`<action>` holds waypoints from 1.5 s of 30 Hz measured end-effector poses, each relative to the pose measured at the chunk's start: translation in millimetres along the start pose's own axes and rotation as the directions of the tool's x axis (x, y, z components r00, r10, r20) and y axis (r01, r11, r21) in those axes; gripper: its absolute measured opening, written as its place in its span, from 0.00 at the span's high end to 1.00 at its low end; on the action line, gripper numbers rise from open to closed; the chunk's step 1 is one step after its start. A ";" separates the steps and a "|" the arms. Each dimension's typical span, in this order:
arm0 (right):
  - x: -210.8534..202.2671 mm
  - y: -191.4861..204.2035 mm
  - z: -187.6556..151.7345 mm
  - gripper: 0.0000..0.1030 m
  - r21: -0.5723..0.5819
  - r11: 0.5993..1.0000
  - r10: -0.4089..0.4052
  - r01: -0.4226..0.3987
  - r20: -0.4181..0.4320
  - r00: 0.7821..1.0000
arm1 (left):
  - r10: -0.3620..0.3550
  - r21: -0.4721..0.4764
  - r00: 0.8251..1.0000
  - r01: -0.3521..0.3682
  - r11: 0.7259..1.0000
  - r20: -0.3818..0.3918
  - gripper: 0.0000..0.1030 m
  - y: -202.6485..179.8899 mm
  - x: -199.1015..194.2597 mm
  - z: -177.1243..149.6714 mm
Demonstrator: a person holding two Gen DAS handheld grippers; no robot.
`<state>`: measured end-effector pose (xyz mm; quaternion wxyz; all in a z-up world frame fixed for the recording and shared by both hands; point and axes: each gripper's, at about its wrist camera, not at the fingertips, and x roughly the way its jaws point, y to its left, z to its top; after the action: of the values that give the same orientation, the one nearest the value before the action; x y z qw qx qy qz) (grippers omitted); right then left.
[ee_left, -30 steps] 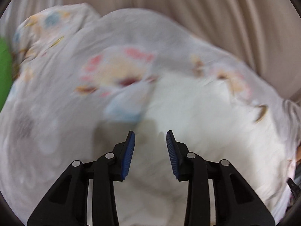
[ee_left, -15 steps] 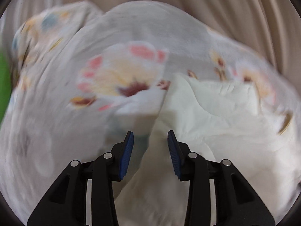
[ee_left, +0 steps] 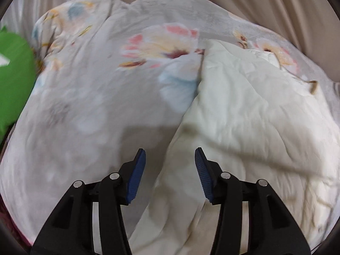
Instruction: Fold large clothes
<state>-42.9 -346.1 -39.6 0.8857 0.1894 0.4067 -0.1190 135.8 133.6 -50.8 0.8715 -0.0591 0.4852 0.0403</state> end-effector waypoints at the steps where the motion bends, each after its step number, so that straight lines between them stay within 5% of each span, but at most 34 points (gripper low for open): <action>1: -15.5 -8.0 -10.0 0.89 -0.009 1.000 0.011 -0.011 -0.005 1.000 | -0.034 -0.024 0.999 0.034 0.999 -0.008 0.45 12.0 -15.0 -11.0; 3: -41.5 -18.8 -35.1 0.80 -0.019 0.999 0.044 -0.044 -0.034 0.998 | -0.076 -0.052 0.997 0.075 0.996 -0.020 0.36 27.9 -32.2 -27.3; 6: -70.8 -27.8 -72.1 0.49 -0.023 0.992 0.118 -0.121 -0.086 0.989 | -0.120 -0.075 0.991 0.115 0.991 -0.062 0.32 44.9 -61.0 -65.0; 9: -90.1 -39.7 -109.9 0.37 0.024 0.986 0.165 -0.164 -0.124 0.978 | -0.165 -0.114 0.978 0.150 0.982 -0.131 0.26 56.7 -75.1 -102.0; 15: -75.4 -67.7 -162.2 0.36 0.207 0.967 0.185 -0.147 -0.177 0.967 | -0.170 -0.258 0.964 0.114 0.959 -0.206 0.25 76.4 -62.8 -147.4; 19: -59.2 -64.7 -170.4 0.36 0.286 0.937 0.251 -0.200 -0.155 0.955 | -0.215 -0.371 0.956 0.130 0.920 -0.198 0.22 86.2 -46.5 -153.3; 23: -39.6 -52.5 -168.5 0.36 0.316 0.919 0.295 -0.238 -0.147 0.944 | -0.213 -0.388 0.961 0.132 0.912 -0.173 0.18 82.5 -40.4 -149.3; 26: -29.0 -49.4 -164.9 0.35 0.360 0.898 0.317 -0.255 -0.126 0.940 | -0.271 -0.389 0.949 0.191 0.901 -0.163 0.37 79.8 -42.6 -142.6; 27: -26.2 -49.1 -164.2 0.43 0.369 0.892 0.324 -0.260 -0.121 0.938 | -0.303 -0.390 0.939 0.221 0.894 -0.165 0.53 78.1 -42.9 -141.4; 28: -23.0 -48.0 -163.2 0.74 0.369 0.889 0.338 -0.272 -0.125 0.933 | -0.324 -0.389 0.931 0.239 0.890 -0.167 0.70 76.9 -44.1 -140.3; 29: -20.6 -46.9 -161.4 0.84 0.363 0.886 0.357 -0.289 -0.136 0.924 | -0.322 -0.374 0.931 0.242 0.895 -0.170 0.75 75.1 -48.4 -139.4; 31: -31.7 -42.4 -157.4 0.91 0.327 0.890 0.367 -0.318 -0.101 0.925 | -0.333 -0.345 0.932 0.268 0.900 -0.146 0.90 73.4 -62.3 -137.5; 35: -75.3 -33.8 -148.1 0.94 0.237 0.893 0.405 -0.383 -0.050 0.913 | -0.376 -0.268 0.923 0.342 0.901 -0.086 0.93 72.9 -119.2 -135.4; 41: -152.7 -21.8 -149.4 0.94 0.017 0.953 0.301 -0.301 -0.132 0.944 | -0.384 -0.238 0.921 0.358 0.903 -0.069 0.94 80.0 -207.2 -149.6; 43: -175.6 -23.5 -138.1 0.94 0.058 0.949 0.313 -0.309 -0.071 0.947 | -0.366 -0.238 0.931 0.351 0.906 -0.019 0.95 79.4 -231.1 -146.3; 45: -188.6 -18.7 -114.8 0.94 0.084 0.936 0.340 -0.341 0.034 0.940 | -0.381 -0.236 0.922 0.385 0.892 0.064 0.95 69.0 -246.8 -123.7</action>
<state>-248.1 -302.5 31.7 0.8875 0.2950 0.3536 0.0163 -106.9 181.1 90.1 0.8521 -0.2599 0.4485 -0.0723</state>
